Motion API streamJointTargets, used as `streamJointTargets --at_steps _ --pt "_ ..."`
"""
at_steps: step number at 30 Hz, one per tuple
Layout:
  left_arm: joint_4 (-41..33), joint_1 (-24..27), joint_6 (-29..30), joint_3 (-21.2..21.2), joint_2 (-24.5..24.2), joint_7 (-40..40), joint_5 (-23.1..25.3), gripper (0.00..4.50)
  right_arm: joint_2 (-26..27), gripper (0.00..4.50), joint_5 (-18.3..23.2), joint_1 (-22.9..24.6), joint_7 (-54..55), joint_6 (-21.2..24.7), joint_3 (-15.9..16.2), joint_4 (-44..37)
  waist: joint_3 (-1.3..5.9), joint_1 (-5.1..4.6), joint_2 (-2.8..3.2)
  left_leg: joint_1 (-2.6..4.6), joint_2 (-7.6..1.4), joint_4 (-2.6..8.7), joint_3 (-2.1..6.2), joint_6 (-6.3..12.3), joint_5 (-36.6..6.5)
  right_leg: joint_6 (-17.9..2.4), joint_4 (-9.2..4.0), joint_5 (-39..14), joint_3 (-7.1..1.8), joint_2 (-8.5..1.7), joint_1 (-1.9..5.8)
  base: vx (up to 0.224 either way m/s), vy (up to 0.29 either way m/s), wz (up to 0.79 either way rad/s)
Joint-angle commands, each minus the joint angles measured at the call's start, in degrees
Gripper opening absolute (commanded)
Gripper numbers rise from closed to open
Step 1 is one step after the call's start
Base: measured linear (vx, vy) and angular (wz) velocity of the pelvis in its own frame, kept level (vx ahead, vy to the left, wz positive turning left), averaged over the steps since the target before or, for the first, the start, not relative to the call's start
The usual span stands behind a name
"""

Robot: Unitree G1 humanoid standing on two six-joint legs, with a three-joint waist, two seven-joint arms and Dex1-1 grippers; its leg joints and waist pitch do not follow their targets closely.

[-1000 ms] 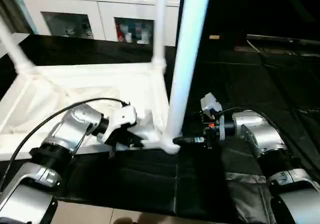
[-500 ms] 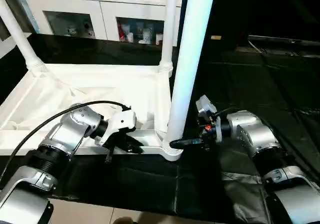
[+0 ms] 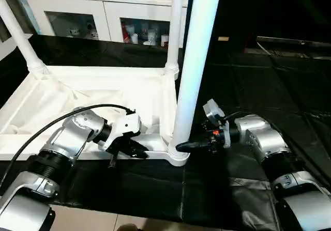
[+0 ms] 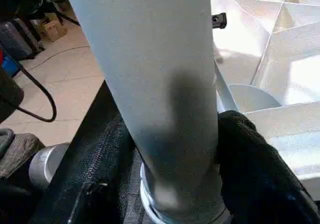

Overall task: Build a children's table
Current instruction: Rotate leg to tighten

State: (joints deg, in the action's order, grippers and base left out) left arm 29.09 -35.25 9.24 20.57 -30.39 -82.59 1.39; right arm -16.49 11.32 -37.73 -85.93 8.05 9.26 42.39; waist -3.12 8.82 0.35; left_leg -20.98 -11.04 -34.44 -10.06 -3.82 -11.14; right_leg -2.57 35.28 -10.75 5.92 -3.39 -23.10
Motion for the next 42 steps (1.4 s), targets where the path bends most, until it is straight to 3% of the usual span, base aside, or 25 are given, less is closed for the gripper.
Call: streamJointTargets --at_steps 1,6,8,10,11,13,18,21,25,27,32,34,42 --pt "0.14 -0.66 1.71 -0.90 2.13 3.47 -0.67 0.00 1.40 2.12 -0.39 0.94 4.39 0.61 -0.45 -1.01 4.18 -0.37 0.18 0.73 -3.21 3.77 0.86 3.04 -5.86 -11.31 -3.78 -9.86 -3.74 -5.86 3.20 0.000 0.000 0.00" --pt "1.93 -2.41 8.39 -4.17 7.85 14.22 -1.03 0.00 6.34 2.05 -2.79 1.51 21.12 2.07 -2.60 0.03 3.87 -1.19 -0.06 0.71 -2.78 4.04 1.01 1.25 -7.65 -9.33 -4.57 -15.93 -3.71 -6.00 3.38 0.000 0.000 0.00" --pt "4.21 -4.25 11.21 -6.54 11.85 21.95 -1.17 0.00 9.46 2.01 -3.97 2.08 28.67 3.35 -2.91 -0.63 3.74 -1.93 0.07 1.00 -2.66 4.16 1.09 0.20 -8.49 -8.68 -4.94 -17.85 -3.70 -5.98 3.26 0.000 0.000 0.00" --pt "5.97 -5.62 12.73 -7.70 14.43 26.82 -1.00 0.00 11.87 2.00 -4.30 2.12 33.51 4.85 -3.37 -1.12 3.78 -2.24 0.08 1.12 -2.42 4.12 1.12 0.32 -9.28 -8.36 -5.27 -19.32 -3.72 -6.12 3.45 0.000 0.000 0.00" --pt "6.69 -6.20 13.31 -8.27 15.58 29.11 -0.92 0.00 12.96 2.00 -4.52 2.03 36.02 5.57 -3.58 -1.21 3.86 -2.47 -0.02 0.84 -2.40 4.09 1.10 0.71 -8.09 -8.32 -5.15 -17.91 -3.82 -5.99 3.61 0.000 0.000 0.00" --pt "8.15 -7.62 14.89 -9.91 18.78 34.99 -0.98 0.00 15.67 2.00 -5.63 1.59 42.18 6.80 -3.55 -1.29 3.73 -2.57 0.10 1.11 -2.31 4.13 1.03 1.05 -8.40 -8.52 -5.27 -17.54 -3.75 -5.85 3.34 0.000 0.000 0.00" --pt "9.20 -9.11 15.37 -11.20 22.51 40.91 -0.54 0.00 19.26 2.00 -6.09 -0.17 47.99 4.76 -4.11 0.49 3.80 -2.62 0.10 1.25 -2.51 4.30 1.12 0.91 -9.24 -8.00 -5.51 -18.39 -3.79 -5.99 3.40 0.000 0.000 0.00" --pt "9.04 -9.16 15.48 -11.10 22.55 40.94 -0.15 0.00 19.82 2.66 -6.15 -0.23 48.68 2.79 -4.60 0.44 3.88 -2.58 0.12 1.15 -2.48 4.29 1.09 1.63 -8.59 -8.44 -5.26 -15.79 -3.85 -5.95 3.49 0.000 0.000 0.00" --pt "7.50 -7.81 13.86 -10.01 20.25 37.73 0.58 0.00 18.94 2.77 -6.75 0.70 47.37 0.51 -4.14 -0.40 3.99 -2.59 0.08 1.02 -2.58 4.31 1.11 2.39 -7.32 -9.39 -4.81 -12.40 -3.91 -6.02 3.64 0.000 0.000 0.00" --pt "6.81 -7.29 13.71 -9.63 19.58 36.66 0.67 0.00 18.36 3.15 -6.67 1.32 45.94 -0.60 -3.80 -0.84 4.08 -2.56 -0.08 0.87 -2.53 4.23 1.06 2.68 -6.43 -9.67 -4.61 -10.98 -3.95 -6.02 3.75 0.000 0.000 0.00" --pt "4.35 -4.95 11.78 -8.18 15.92 30.95 0.47 0.00 14.37 3.53 -5.53 3.76 38.65 -3.83 -3.58 -3.02 4.33 -2.68 0.01 0.45 -2.60 3.92 0.98 4.62 -3.87 -11.16 -3.83 -4.81 -3.90 -5.88 3.90 0.000 0.000 0.00" --pt "3.46 -3.93 10.18 -7.45 14.39 28.15 0.46 0.00 12.60 3.53 -5.43 4.21 35.66 -4.66 -3.44 -3.49 4.19 -2.76 0.05 0.45 -2.54 3.95 0.95 4.64 -5.10 -11.44 -4.08 -6.10 -3.87 -5.92 3.90 0.000 0.000 0.00" --pt "2.24 -1.33 3.33 -4.31 6.47 14.95 0.13 0.00 3.97 4.29 -3.04 3.18 19.40 -4.90 -3.82 -4.30 3.93 -2.49 0.18 0.61 -2.79 4.03 0.82 4.24 -7.69 -10.50 -4.51 -11.42 -3.83 -5.83 3.64 0.000 0.000 0.00"
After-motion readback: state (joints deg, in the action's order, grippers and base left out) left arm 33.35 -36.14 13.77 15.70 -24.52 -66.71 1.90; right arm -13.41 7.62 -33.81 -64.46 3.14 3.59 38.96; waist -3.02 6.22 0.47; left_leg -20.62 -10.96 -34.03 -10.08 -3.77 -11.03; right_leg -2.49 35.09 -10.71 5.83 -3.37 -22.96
